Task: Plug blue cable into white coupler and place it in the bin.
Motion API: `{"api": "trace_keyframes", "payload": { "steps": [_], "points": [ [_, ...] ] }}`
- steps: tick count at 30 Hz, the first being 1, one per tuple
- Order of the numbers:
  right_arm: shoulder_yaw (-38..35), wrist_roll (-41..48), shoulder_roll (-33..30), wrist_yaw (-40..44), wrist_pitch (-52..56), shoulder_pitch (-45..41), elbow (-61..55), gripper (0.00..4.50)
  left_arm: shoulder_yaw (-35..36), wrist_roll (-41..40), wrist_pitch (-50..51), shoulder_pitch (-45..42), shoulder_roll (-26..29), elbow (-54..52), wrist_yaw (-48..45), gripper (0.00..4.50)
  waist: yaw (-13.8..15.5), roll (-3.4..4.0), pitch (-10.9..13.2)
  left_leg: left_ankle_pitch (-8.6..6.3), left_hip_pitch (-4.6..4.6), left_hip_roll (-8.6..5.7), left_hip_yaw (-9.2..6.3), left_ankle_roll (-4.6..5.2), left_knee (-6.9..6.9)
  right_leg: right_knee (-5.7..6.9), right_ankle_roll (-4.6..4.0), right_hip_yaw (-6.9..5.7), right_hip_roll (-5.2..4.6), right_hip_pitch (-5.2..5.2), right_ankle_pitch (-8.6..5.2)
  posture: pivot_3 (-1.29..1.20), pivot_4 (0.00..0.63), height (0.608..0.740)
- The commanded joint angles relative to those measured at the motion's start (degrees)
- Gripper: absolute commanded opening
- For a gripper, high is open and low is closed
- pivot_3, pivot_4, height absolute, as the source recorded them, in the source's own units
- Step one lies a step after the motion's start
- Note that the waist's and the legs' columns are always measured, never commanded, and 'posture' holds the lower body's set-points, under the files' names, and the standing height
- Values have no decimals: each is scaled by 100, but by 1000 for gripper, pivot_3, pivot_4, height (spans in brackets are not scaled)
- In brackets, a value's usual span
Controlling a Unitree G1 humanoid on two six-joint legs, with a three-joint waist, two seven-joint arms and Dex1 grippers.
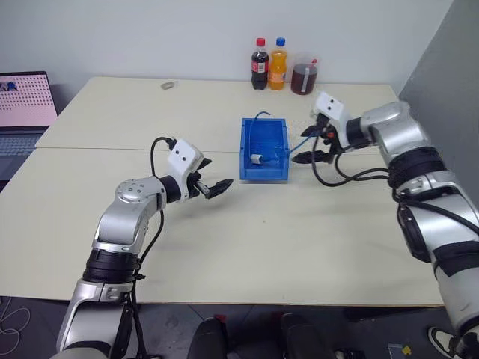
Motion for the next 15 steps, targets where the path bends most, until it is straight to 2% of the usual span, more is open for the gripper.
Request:
{"api": "trace_keyframes", "payload": {
  "steps": [1, 5, 12, 15],
  "points": [
    [-82, 138, -460, 396, 271, 816, -1409, 4454, 222, 13, -312, -98, 157, 46, 14, 4500, 12, 0, 0, 0, 0, 0, 0, 0, 1, 0, 0, 1, 0, 1, 0, 0, 150, 740],
    [-431, 326, -770, 147, 771, 1702, -2596, 4454, 230, 48, -391, -17, 290, 22, 11, 4500, 15, 2, 2, 0, 0, 0, 3, 0, 1, -1, 0, 5, 0, 1, 0, 0, 150, 740],
    [-1809, 1456, -593, -879, 2445, 2708, -4536, 4454, 333, -207, -86, -6, 351, -151, -28, 4500, 8, 5, 3, 1, 1, 1, -4, -1, 13, 12, 1, -1, 0, 5, 0, 0, 150, 740],
    [-2056, 1787, -512, -1218, 2924, 3049, -5197, 4454, 357, -308, 82, 21, 333, -292, -24, 4500, 20, 5, 3, 1, 1, 1, -7, -1, 15, 10, 2, -3, 0, 9, 0, 0, 150, 740]
  ]
}}
